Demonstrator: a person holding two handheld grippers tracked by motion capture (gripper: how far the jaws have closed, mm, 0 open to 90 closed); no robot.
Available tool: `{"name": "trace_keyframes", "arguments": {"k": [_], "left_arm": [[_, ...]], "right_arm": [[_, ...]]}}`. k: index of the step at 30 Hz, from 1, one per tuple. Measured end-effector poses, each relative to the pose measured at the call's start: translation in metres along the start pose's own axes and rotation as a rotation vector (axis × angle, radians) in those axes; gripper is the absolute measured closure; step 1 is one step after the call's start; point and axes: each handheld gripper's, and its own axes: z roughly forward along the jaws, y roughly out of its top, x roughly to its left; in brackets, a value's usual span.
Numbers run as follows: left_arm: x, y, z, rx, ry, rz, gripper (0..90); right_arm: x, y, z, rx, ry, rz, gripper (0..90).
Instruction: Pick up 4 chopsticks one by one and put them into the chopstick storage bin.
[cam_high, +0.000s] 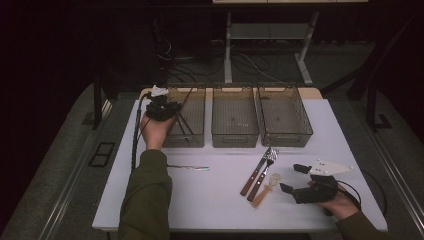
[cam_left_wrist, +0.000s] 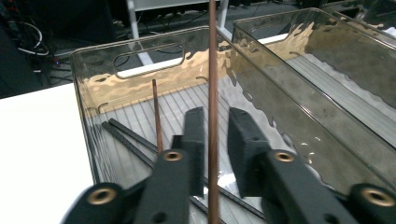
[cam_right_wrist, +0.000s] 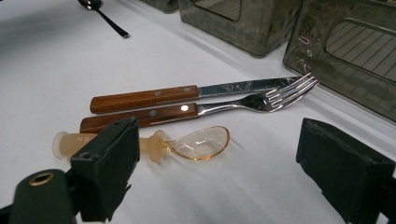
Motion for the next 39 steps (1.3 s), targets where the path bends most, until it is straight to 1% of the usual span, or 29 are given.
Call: {"name": "trace_keyframes", "arguments": {"k": [2, 4, 5, 6, 8, 9, 11, 12, 15, 18, 19, 21, 24, 28, 32, 34, 36, 39], "left_arm": [[0.0, 0.0, 0.0, 0.005, -0.003, -0.003, 68.0], [0.0, 0.0, 0.0, 0.003, -0.014, -0.002, 65.5], [0.0, 0.0, 0.0, 0.005, -0.02, -0.002, 62.8], [0.0, 0.0, -0.001, 0.009, -0.028, 0.007, 61.3], [-0.001, -0.001, -0.001, 0.009, -0.045, 0.012, 57.3], [-0.002, 0.0, -0.001, 0.012, -0.053, 0.024, 55.6], [-0.003, 0.001, -0.003, 0.011, -0.059, 0.038, 52.6], [-0.004, 0.001, -0.005, 0.008, -0.074, 0.04, 51.5], [-0.009, 0.003, -0.009, 0.005, -0.102, 0.061, 46.6], [-0.014, 0.005, -0.016, 0.026, -0.126, 0.099, 40.5], [-0.016, 0.005, -0.018, 0.028, -0.133, 0.103, 39.9], [-0.02, 0.005, -0.024, 0.017, -0.15, 0.097, 37.9], [-0.025, 0.004, -0.031, 0.024, -0.17, 0.107, 35.0], [-0.032, 0.0, -0.039, 0.042, -0.196, 0.125, 30.4], [-0.039, -0.007, -0.048, 0.03, -0.235, 0.135, 27.3], [-0.043, -0.012, -0.052, 0.036, -0.24, 0.151, 25.9], [-0.046, -0.017, -0.056, 0.038, -0.254, 0.16, 24.7], [-0.05, -0.025, -0.062, 0.034, -0.267, 0.166, 24.0]], "right_arm": [[0.0, 0.0, 0.0, 0.001, 0.0, 0.0, 13.5], [0.0, 0.0, 0.0, 0.001, 0.001, 0.0, 13.5], [0.0, 0.0, 0.0, 0.0, 0.001, 0.0, 13.5], [0.0, 0.0, 0.0, 0.0, 0.001, 0.0, 13.5], [0.0, 0.0, 0.0, 0.001, 0.0, 0.0, 13.5], [0.0, 0.0, 0.0, 0.002, 0.0, 0.0, 13.5], [0.001, 0.0, 0.0, 0.004, 0.002, 0.004, 13.5], [0.001, 0.0, 0.001, 0.004, 0.002, 0.002, 13.5], [0.0, 0.0, 0.0, 0.005, 0.001, 0.002, 13.5], [-0.001, 0.0, 0.0, 0.001, -0.001, 0.002, 13.5], [-0.001, 0.0, 0.0, 0.002, -0.001, 0.002, 13.5], [0.0, 0.0, 0.0, 0.004, 0.0, 0.004, 13.5], [0.0, 0.0, 0.0, 0.006, -0.001, 0.004, 13.5], [0.0, 0.0, 0.0, 0.004, -0.002, 0.005, 13.5], [0.0, 0.0, 0.0, 0.004, -0.003, 0.004, 13.5], [0.0, 0.0, 0.0, 0.004, -0.001, 0.005, 13.5], [0.0, 0.0, 0.001, 0.006, -0.002, 0.005, 13.6], [-0.001, 0.0, 0.001, 0.006, 0.0, 0.007, 13.5]]}}
